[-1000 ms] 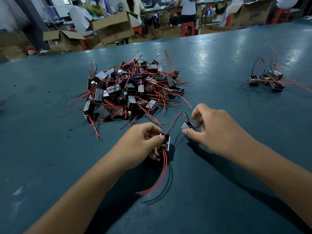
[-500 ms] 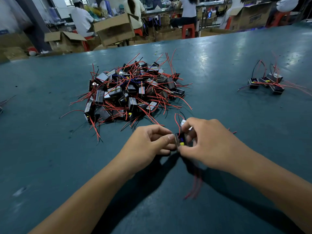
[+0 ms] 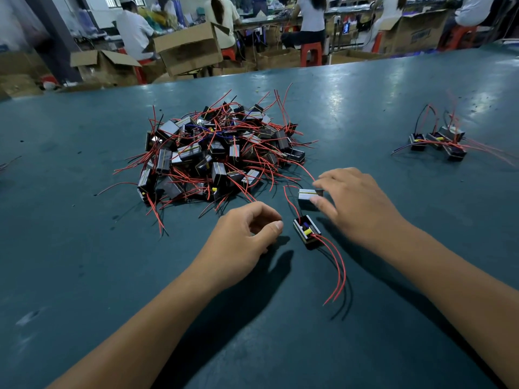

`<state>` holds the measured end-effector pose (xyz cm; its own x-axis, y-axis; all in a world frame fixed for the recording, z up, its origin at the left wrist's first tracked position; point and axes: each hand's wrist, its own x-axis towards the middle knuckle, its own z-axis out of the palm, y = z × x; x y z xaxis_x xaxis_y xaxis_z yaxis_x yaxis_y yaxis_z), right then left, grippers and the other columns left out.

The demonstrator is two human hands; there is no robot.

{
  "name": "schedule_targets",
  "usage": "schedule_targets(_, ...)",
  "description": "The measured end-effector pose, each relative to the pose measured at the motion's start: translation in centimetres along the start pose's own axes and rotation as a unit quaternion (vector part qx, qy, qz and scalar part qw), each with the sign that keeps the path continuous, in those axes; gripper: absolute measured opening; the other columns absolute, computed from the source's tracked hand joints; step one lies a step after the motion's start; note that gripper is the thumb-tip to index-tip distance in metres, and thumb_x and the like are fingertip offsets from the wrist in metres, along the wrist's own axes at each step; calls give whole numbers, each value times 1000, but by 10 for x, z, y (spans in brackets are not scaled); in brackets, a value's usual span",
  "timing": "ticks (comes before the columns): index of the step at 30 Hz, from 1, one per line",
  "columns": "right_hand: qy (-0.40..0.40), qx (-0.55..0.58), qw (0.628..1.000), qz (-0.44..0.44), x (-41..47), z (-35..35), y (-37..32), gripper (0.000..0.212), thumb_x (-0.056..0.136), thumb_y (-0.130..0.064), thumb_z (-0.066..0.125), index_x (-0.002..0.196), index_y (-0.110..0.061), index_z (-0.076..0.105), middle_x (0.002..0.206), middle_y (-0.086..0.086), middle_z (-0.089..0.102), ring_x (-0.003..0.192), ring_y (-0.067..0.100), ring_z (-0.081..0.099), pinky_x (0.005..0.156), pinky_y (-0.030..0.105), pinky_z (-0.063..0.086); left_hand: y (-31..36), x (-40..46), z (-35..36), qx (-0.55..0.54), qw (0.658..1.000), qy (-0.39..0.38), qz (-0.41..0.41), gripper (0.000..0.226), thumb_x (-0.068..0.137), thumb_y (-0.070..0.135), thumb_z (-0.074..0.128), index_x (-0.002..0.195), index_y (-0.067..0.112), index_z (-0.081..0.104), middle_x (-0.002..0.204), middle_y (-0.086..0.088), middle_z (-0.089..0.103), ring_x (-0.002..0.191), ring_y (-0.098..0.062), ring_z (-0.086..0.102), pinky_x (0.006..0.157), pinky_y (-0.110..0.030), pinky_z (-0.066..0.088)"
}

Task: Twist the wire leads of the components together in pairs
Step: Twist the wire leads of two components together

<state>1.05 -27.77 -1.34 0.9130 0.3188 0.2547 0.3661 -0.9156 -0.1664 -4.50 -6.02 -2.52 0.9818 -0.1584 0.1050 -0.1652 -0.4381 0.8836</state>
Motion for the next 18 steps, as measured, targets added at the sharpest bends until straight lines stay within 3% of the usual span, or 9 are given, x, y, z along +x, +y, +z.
schedule_targets(5, 15, 23, 1000, 8, 3, 4, 0, 18, 94, -36, 60, 92, -18, 58, 98, 2, 64, 97, 28, 55, 83, 39, 39, 0, -1, -3, 32, 999, 11, 21, 6, 95, 23, 65, 93, 28, 67, 86, 6, 73, 79, -17, 69, 75, -45, 59)
schedule_targets(10, 47, 57, 994, 79, -3, -7, 11, 18, 87, -30, 65, 83, -23, 49, 80, -2, 62, 81, 30, 58, 65, 36, 41, 1, -1, -5, 48, 998, 18, 27, 6, 96, 24, 64, 94, 29, 67, 87, 9, 72, 84, -13, 69, 80, -46, 57)
schedule_targets(14, 28, 86, 994, 68, -8, -11, 7, 18, 88, -32, 67, 87, -25, 50, 80, -6, 60, 81, 25, 56, 69, 37, 45, 5, -5, -1, 93, 993, -37, 61, 11, 96, 24, 64, 104, 27, 71, 95, 13, 73, 85, -2, 67, 82, -27, 54)
schedule_targets(18, -31, 80, 995, 56, -12, -7, -3, 13, 92, -36, 62, 90, -25, 56, 91, -5, 60, 89, 22, 60, 81, 40, 50, 10, -9, 5, 154, 976, -76, 135, 23, 96, 22, 65, 116, 27, 73, 107, 13, 72, 97, -4, 64, 89, -24, 48)
